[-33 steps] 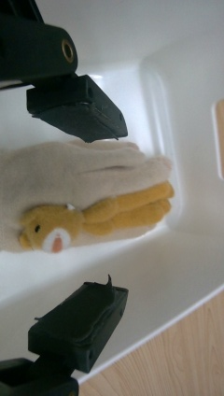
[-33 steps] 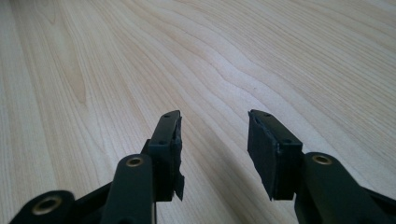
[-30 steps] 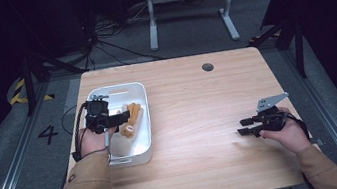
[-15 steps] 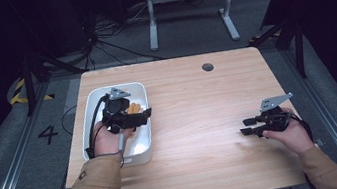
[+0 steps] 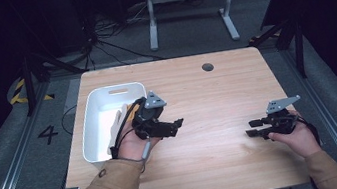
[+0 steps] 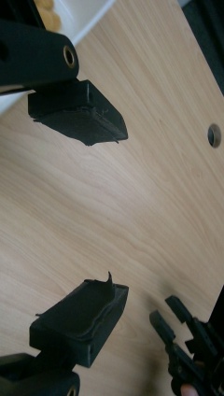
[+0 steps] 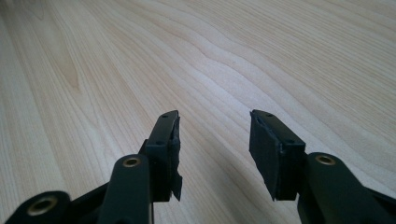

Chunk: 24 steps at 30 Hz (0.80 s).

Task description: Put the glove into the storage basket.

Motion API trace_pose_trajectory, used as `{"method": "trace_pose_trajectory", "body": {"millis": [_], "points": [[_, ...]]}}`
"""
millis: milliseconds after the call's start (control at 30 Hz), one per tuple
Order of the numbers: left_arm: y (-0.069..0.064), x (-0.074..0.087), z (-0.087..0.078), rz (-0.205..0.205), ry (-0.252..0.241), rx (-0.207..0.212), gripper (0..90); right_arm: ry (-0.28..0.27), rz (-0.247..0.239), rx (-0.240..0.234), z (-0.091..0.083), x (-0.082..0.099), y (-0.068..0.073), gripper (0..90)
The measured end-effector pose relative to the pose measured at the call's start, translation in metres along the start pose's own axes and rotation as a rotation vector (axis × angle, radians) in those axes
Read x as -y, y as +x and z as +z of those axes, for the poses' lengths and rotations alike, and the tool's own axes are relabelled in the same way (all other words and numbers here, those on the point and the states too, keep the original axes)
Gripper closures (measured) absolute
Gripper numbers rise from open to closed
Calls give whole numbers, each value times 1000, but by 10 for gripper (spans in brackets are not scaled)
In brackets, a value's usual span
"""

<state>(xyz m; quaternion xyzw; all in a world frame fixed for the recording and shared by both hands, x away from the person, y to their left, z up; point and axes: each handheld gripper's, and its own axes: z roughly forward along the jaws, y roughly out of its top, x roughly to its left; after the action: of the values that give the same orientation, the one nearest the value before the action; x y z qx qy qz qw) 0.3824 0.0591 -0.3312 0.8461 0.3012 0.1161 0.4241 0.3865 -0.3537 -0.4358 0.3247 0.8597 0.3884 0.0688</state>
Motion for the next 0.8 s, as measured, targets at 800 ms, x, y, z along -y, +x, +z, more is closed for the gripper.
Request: {"method": "trace_pose_trajectory", "body": {"millis": [800], "points": [[-34,33,58,42,27,183,210,15,-13,-17,6,2,2,536]]}}
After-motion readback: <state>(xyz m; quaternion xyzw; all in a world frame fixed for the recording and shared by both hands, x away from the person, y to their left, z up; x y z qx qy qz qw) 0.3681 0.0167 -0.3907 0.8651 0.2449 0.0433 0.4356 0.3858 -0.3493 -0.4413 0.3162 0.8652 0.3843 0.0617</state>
